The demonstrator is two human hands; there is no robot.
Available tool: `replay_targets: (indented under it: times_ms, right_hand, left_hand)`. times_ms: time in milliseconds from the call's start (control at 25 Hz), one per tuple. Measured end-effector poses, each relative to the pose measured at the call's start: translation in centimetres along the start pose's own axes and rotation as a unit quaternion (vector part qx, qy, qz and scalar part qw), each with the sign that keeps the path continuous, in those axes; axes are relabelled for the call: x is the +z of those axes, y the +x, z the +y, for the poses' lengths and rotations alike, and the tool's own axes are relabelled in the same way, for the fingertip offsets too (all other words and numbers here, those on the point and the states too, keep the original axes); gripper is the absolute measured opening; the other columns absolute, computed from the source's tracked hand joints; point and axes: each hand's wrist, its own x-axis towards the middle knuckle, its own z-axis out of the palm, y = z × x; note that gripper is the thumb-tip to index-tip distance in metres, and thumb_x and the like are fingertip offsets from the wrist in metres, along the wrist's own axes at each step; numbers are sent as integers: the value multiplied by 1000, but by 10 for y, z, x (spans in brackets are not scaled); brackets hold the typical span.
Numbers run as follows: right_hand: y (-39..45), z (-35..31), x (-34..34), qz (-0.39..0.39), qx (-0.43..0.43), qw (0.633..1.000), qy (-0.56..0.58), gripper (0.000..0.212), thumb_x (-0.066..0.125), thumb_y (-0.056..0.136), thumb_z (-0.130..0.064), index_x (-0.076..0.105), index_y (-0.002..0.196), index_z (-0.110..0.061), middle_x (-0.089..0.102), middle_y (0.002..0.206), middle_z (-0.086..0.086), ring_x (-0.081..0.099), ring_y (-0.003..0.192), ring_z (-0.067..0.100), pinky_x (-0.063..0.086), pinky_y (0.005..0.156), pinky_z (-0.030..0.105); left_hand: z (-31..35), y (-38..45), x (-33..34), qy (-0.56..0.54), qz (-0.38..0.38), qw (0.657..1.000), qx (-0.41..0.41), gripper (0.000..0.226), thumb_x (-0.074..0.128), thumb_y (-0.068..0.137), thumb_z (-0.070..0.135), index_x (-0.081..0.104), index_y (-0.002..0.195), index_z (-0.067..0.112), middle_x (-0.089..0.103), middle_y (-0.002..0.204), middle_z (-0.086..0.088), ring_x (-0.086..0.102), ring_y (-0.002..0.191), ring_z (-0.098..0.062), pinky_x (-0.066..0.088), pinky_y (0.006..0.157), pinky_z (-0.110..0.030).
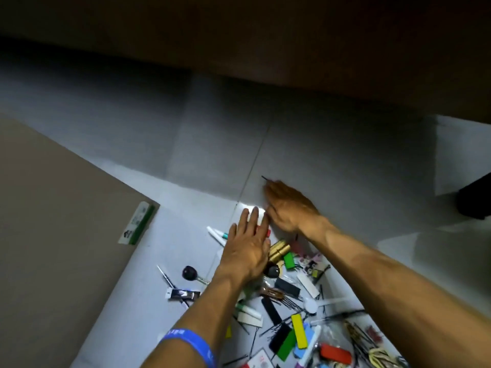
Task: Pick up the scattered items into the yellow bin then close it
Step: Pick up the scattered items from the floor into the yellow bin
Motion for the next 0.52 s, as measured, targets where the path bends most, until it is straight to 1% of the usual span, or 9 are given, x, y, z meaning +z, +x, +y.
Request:
replay_targets:
  times_ms: [80,120,160,200,240,280,360,480,520]
  right_hand:
    - [-15,0,11,0,-44,999,-19,55,31,104,-34,21,154,-13,13,164,5,14,149,23,17,120,37]
    - [-30,3,19,17,-65,998,-20,52,32,103,-33,29,151,-13,21,162,6,21,148,23,20,120,37]
    - [-49,8,27,27,-85,996,-14,49,32,103,-33,36,148,-14,28,159,6,28,145,24,24,119,38]
    - [-70,12,35,25,-95,995,-3,47,32,103,-34,40,146,-16,33,157,6,33,142,24,26,118,37]
    - [-90,17,43,18,-92,996,9,46,30,103,-35,41,145,-18,35,156,4,36,141,22,25,118,36]
    - [-110,20,51,11,-77,997,21,46,29,104,-37,41,145,-20,34,157,2,37,141,20,22,118,33]
    - [-147,17,64,-4,-40,998,53,45,32,104,-36,39,146,-23,32,158,-1,36,141,18,15,114,29]
    - [-193,8,71,-1,-10,997,73,45,39,102,-34,36,146,-23,31,158,0,35,140,19,16,111,29]
    - [-206,7,68,19,12,996,91,45,40,102,-34,37,145,-22,34,156,1,39,137,19,22,112,31]
  left_hand:
    - [-5,-9,5,3,8,1000,10,56,21,105,39,-3,155,29,-13,163,-1,-17,148,-23,1,121,-42]
    - [-7,-12,4,4,20,1000,13,55,26,105,37,5,156,29,-5,164,-1,-8,150,-25,10,122,-43]
    - [-6,-16,4,2,41,999,15,52,35,104,35,19,154,29,9,164,-3,8,149,-29,26,118,-44]
    - [-5,-22,6,-7,71,997,10,46,43,102,33,34,146,29,28,157,-6,27,139,-31,43,105,-43]
    - [-2,-28,7,-20,102,995,0,36,49,99,32,44,135,28,42,142,-6,39,123,-28,51,88,-40]
    - [2,-34,10,-33,126,991,-14,28,51,98,32,49,125,26,49,126,-5,44,109,-25,52,77,-38]
    - [10,-45,15,-74,141,986,-46,25,51,96,33,51,118,19,52,108,-5,47,96,-24,47,71,-37]
    - [23,-61,17,-132,103,984,-56,22,59,88,26,54,106,14,56,98,-7,54,87,-26,44,69,-35]
    - [30,-69,12,-167,97,979,-71,21,60,86,24,55,104,15,57,96,-5,56,84,-24,44,68,-33]
